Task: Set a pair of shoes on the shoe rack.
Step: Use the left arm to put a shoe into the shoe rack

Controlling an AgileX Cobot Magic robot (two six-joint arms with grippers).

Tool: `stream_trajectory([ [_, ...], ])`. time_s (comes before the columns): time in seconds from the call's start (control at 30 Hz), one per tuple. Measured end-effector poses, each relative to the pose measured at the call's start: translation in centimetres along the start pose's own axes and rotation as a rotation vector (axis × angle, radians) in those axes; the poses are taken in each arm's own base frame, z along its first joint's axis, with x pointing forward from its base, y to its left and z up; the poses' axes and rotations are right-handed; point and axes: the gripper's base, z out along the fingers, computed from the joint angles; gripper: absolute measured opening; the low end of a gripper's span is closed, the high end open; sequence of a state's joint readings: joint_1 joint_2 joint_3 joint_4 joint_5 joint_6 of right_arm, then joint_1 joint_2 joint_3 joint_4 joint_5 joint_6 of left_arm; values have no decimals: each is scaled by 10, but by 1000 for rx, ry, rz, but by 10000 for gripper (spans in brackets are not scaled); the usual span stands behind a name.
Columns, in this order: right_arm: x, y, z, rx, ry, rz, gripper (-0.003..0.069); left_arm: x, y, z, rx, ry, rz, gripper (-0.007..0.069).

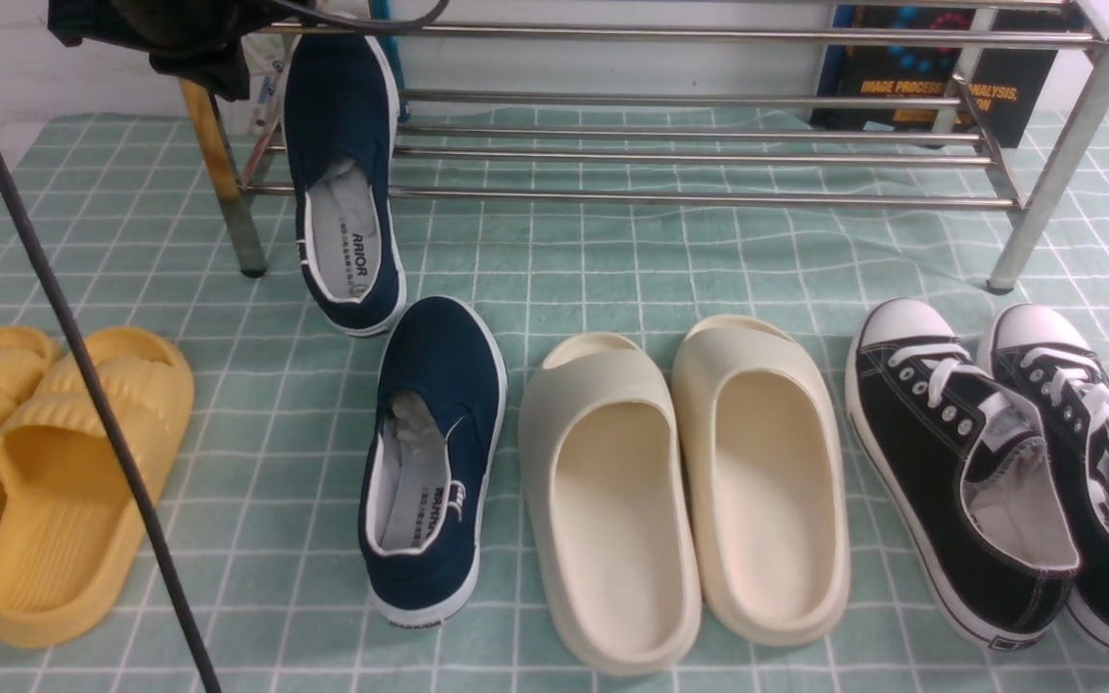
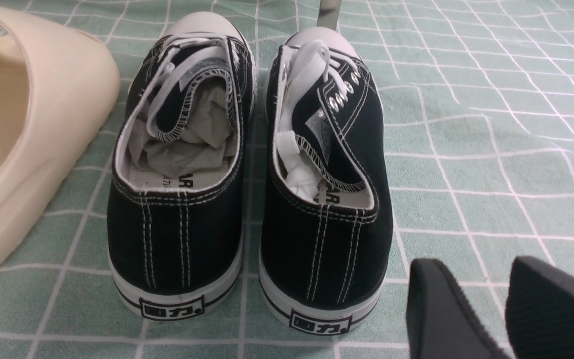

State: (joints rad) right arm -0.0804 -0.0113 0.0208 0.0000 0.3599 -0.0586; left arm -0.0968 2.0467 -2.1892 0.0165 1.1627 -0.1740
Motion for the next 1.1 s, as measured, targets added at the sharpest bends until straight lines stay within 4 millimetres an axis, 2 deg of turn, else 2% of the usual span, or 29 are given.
stream_trajectory([
  [0.13, 0, 0, 0, 0, 0, 0, 246, 1, 0, 0, 3, 8, 6, -13],
  [0.27, 0, 0, 0, 0, 0, 0, 246, 7, 0, -11, 10, 31, 3, -13],
  [0.4, 0, 0, 0, 0, 0, 0, 246, 31, 2, -23, 26, 57, -6, -13],
  [0.47, 0, 0, 0, 0, 0, 0, 246, 54, 4, -25, 49, 38, -19, -13],
  [0.5, 0, 0, 0, 0, 0, 0, 246, 57, 4, -25, 51, 34, -19, -13],
  [0.57, 0, 0, 0, 0, 0, 0, 246, 76, 4, -24, 71, -3, -25, -13],
  [0.63, 0, 0, 0, 0, 0, 0, 246, 103, 3, -14, 111, -77, -62, -13],
  [0.67, 0, 0, 0, 0, 0, 0, 246, 105, 3, -12, 120, -105, -72, -13],
  [0.7, 0, 0, 0, 0, 0, 0, 246, 121, 5, 1, 137, -126, -114, -13],
  [0.8, 0, 0, 0, 0, 0, 0, 246, 140, 9, 26, 140, -142, -171, -13],
  [0.93, 0, 0, 0, 0, 0, 0, 246, 144, 9, 45, 135, -126, -196, -10],
  [1.03, 0, 0, 0, 0, 0, 0, 246, 144, 9, 55, 132, -112, -201, 27],
  [1.1, 0, 0, 0, 0, 0, 0, 246, 141, 8, 65, 131, -100, -208, 126],
])
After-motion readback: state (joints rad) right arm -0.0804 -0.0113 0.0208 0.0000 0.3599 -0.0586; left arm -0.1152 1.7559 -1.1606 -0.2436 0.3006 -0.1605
